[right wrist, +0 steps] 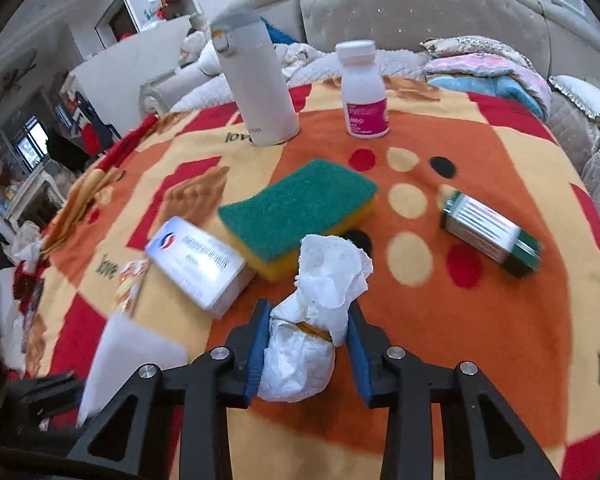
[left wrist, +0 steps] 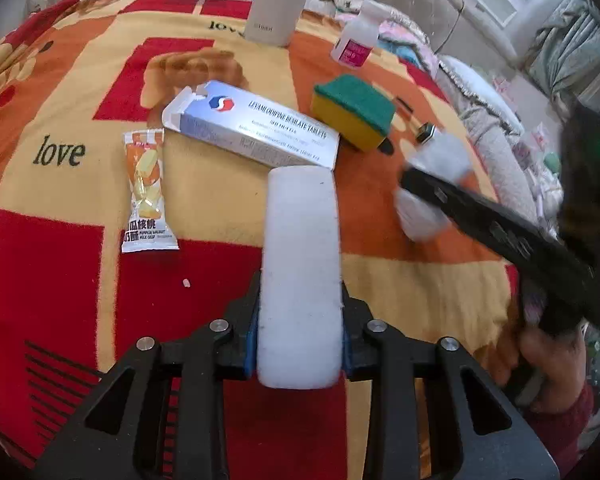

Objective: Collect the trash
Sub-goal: 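Carry the foam block and tissue bundle over the black bin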

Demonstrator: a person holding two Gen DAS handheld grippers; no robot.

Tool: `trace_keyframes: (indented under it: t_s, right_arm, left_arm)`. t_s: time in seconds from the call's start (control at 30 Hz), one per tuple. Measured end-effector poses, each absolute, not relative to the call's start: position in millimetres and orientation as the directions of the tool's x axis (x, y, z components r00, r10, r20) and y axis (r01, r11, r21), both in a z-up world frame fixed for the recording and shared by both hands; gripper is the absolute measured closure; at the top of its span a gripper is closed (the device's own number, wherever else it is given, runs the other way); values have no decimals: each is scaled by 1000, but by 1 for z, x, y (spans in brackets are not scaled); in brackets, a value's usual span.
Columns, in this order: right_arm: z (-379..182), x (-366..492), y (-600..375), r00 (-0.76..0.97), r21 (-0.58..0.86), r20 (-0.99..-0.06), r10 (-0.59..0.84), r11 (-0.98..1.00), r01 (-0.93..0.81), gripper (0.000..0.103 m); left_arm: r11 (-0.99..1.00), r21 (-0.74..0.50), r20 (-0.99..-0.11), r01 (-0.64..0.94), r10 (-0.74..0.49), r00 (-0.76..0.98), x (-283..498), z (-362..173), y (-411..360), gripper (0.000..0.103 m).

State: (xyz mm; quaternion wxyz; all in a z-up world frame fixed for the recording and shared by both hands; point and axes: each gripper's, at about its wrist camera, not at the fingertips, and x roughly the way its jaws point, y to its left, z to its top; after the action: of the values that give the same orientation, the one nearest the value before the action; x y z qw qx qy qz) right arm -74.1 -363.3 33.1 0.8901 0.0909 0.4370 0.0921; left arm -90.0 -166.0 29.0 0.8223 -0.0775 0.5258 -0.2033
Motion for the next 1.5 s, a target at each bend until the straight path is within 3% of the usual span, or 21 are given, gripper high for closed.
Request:
trace_keyframes:
  t_s: [0.3, 1.1, 1.5]
  right_arm:
    - [49, -138, -392, 628, 284, -735, 256, 957, -58, 68]
    - [53, -261, -539, 679, 257, -734, 12, 931, 261, 68]
    - [37, -285, -598, 653, 251, -754, -71, 887, 387, 68]
  left_arm:
    - [890, -326, -807, 318, -437, 397, -107, 53, -189, 77]
    - [776, -230, -801, 588, -494, 338, -171, 75, -363, 77]
    - [701, -272, -792, 659, -552, 261, -184, 74, -436, 77]
